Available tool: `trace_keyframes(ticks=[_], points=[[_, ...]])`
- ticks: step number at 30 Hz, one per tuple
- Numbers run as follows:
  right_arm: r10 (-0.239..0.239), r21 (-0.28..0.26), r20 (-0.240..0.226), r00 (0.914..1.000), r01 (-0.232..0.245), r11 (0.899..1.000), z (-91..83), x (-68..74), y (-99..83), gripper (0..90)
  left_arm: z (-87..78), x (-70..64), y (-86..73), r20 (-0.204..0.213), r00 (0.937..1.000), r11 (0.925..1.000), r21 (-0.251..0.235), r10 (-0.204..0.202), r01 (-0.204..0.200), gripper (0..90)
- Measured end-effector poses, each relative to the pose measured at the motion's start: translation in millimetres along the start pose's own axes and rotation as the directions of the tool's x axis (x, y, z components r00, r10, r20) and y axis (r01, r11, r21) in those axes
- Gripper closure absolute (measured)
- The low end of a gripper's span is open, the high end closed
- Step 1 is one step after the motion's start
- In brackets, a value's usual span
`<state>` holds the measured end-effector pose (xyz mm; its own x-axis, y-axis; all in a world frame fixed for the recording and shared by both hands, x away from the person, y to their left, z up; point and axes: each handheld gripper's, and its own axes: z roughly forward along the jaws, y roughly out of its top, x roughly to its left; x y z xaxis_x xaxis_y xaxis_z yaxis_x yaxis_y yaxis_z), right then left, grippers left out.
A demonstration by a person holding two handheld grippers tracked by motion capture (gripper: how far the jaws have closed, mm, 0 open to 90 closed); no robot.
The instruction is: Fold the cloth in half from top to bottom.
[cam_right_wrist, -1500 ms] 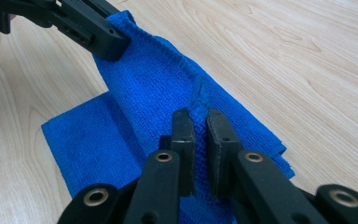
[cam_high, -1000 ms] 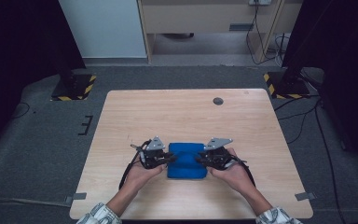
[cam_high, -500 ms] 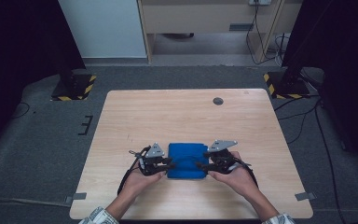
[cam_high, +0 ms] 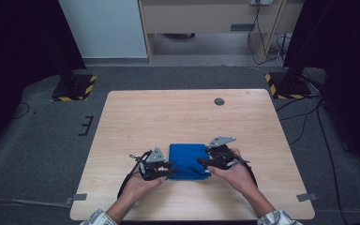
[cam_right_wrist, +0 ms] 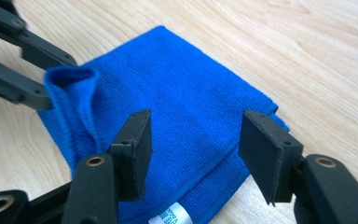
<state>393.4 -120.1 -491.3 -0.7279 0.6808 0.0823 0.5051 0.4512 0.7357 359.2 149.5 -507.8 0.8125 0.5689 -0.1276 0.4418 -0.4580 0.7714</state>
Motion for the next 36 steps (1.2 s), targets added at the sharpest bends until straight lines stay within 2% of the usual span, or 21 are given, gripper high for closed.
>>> trace_keyframes(ticks=[5,15,19,22,26,30,32,36], points=[[-0.018,0.014,-0.011,0.9998,0.018,1.0,1.3,5.6,-5.5,44.3,-7.1,-4.8,-3.1,0.0,1.0,0.9998,-0.017,-0.004,0.004,59.4],[-0.075,0.042,-0.028,0.9968,0.076,0.996,4.9,18.6,-18.5,41.7,-20.5,-15.7,-1.9,0.018,0.9998,0.998,-0.062,0.004,-0.003,53.9],[-0.102,0.049,-0.013,0.9947,0.102,0.994,6.2,18.7,-22.7,38.7,-23.5,-15.2,1.7,-0.023,0.9996,0.9952,-0.096,0.015,-0.017,51.9],[-0.117,0.055,-0.012,0.993,0.118,0.992,6.9,19.6,-25.2,36.3,-18.4,-10.9,-0.3,-0.056,0.9983,0.9967,-0.078,0.018,-0.023,50.2],[-0.152,0.066,-0.011,0.9883,0.152,0.986,9.9,22.2,-26.7,33.2,-11.1,-7.4,-4.6,-0.094,0.9946,0.9987,-0.024,0.043,-0.046,48.3],[-0.153,0.046,-0.012,0.9881,0.153,0.987,8.9,23.5,-23.2,29.6,-7.8,-6.7,-7.4,-0.1,0.9933,0.9983,0.007,0.058,-0.058,47.9],[-0.152,0.031,-0.011,0.9883,0.153,0.988,7.7,22.0,-21.1,26.9,-8.2,-6.3,-6.5,-0.104,0.9932,0.9986,-0.003,0.053,-0.054,46.7],[-0.112,0.001,0.005,0.9937,0.112,0.994,4.9,13.1,-15.8,20.3,-10.8,-3.7,-1.4,-0.123,0.9919,0.9987,-0.036,0.03,-0.035,38.7]])
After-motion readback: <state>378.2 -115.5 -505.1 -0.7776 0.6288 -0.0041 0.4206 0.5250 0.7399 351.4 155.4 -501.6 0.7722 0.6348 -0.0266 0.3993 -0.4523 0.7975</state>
